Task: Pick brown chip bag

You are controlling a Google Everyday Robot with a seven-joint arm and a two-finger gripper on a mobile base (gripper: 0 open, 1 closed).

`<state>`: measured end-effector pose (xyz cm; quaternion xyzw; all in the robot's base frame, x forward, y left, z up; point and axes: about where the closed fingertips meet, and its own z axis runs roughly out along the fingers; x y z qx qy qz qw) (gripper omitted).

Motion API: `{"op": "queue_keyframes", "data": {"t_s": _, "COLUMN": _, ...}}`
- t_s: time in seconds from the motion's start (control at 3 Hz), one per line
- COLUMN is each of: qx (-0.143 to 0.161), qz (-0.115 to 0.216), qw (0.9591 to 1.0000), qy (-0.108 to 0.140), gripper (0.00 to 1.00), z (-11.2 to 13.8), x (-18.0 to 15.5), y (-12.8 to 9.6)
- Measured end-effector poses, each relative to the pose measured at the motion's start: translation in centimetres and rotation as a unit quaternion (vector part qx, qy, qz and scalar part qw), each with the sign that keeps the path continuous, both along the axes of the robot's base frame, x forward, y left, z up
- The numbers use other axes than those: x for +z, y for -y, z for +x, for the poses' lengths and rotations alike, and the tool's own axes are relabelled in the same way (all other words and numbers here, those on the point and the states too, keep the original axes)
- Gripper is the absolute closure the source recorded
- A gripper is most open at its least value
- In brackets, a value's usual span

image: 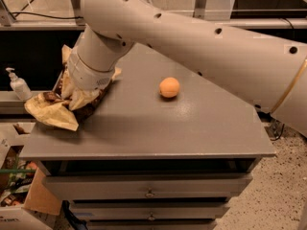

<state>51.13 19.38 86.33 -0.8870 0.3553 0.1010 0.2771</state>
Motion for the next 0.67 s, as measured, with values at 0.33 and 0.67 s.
{"op": "queue_keyframes", "data": {"t_s": 0.33, "qx": 0.001, "qz": 0.009, "qw": 1.0, "qy": 0.0, "gripper": 1.0, "z": -0.1, "x": 0.8, "y": -0.8}}
{"op": "queue_keyframes", "data": {"t_s": 0.67, "qx": 0.002, "qz": 0.022, "qw": 0.9997, "qy": 0.0, "gripper": 1.0, "z": -0.1, "x": 1.8, "y": -2.1}}
